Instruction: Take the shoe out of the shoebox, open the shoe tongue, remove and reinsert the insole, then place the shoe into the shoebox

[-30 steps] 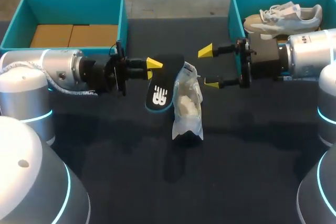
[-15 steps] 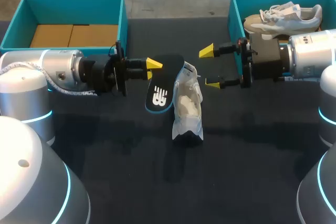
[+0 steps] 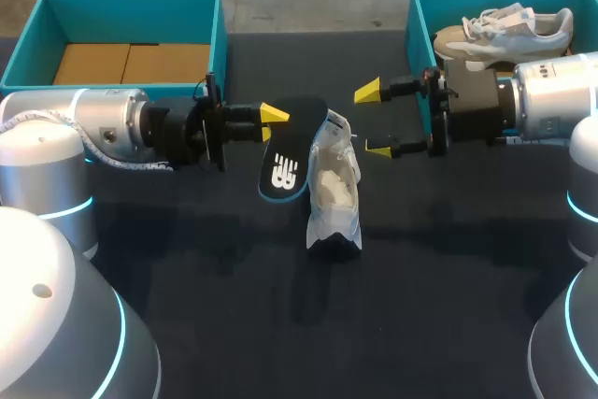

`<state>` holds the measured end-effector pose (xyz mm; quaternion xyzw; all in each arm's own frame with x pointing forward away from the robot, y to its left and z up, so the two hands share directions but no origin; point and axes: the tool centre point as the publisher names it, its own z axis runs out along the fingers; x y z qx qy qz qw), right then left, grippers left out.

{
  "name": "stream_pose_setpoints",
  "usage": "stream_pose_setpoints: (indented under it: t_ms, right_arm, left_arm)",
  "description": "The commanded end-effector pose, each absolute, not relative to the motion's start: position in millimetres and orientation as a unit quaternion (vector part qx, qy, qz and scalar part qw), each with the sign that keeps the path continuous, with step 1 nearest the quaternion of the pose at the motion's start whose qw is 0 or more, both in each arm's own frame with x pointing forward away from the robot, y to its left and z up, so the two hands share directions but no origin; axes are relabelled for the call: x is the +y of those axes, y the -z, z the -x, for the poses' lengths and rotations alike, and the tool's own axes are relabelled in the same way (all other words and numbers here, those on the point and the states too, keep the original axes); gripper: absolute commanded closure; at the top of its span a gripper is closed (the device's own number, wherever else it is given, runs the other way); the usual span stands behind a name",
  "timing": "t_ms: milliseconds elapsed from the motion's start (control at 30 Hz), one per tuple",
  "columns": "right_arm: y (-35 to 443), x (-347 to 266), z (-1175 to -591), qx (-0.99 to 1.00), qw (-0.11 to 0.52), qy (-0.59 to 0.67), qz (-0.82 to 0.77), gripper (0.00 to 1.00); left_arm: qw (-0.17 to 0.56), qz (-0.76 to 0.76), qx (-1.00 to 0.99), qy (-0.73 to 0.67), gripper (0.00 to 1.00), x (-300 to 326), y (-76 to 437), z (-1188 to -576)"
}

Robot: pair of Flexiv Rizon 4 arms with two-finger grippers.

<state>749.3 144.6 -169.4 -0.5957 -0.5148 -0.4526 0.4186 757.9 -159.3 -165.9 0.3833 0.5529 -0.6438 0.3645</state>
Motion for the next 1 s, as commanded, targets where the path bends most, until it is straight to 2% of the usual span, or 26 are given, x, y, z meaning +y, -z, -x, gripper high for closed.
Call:
stream_pose_setpoints:
  t_ms: [33,800,1000]
  right_arm:
    - [168.9,145.1,-748.9,-0.516,0.417,0.451,0.597,0.00]
    - [168.9,145.1,-748.9,-0.516,0.417,0.451,0.597,0.00]
    - [175.8,146.2,-746.3,-0.528,0.405,0.451,0.595,0.00]
  left_arm:
    - [0.365,-0.383,0.554,0.643,1.00,-159.4,165.9,-756.8]
    - [0.365,-0.383,0.554,0.643,1.00,-159.4,165.9,-756.8]
    - [0.335,-0.345,0.575,0.662,1.00,-150.5,185.7,-751.5]
